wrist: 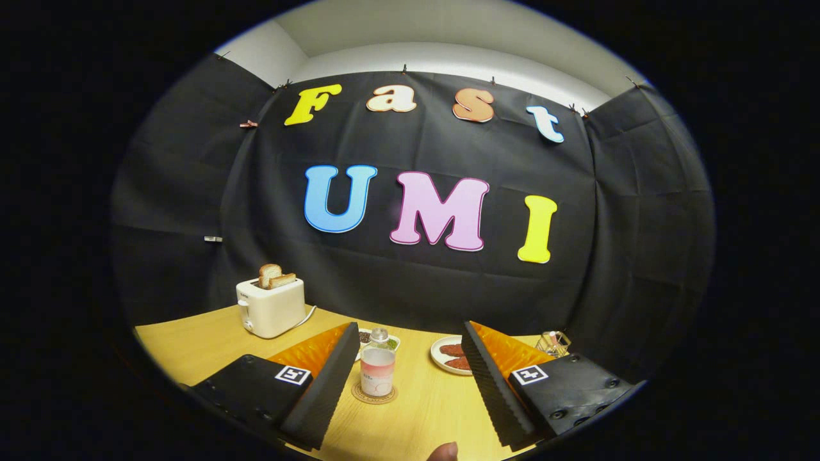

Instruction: Take the bottle from table, then pour the juice into the cup, finally place the bottle on the coaster

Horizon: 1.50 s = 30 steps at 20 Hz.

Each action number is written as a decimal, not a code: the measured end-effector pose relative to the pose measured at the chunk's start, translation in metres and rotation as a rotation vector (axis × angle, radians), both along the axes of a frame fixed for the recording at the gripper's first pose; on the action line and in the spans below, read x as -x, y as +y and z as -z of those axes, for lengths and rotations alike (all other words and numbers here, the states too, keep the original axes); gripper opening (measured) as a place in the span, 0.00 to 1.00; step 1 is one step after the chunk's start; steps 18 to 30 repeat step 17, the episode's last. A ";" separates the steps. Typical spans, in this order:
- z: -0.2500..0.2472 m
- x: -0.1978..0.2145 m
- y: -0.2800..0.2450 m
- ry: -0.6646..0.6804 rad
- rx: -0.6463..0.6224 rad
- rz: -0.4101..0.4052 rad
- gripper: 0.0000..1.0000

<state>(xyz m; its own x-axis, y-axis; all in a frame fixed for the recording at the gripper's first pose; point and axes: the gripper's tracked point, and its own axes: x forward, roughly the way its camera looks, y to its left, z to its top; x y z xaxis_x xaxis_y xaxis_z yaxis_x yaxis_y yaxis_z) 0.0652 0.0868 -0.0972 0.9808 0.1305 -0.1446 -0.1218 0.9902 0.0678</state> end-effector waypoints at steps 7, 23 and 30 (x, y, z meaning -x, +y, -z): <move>-0.037 0.030 -0.040 -0.041 0.037 -0.037 0.97; -0.054 0.044 -0.075 -0.073 0.009 -0.056 0.97; -0.054 0.044 -0.075 -0.073 0.009 -0.056 0.97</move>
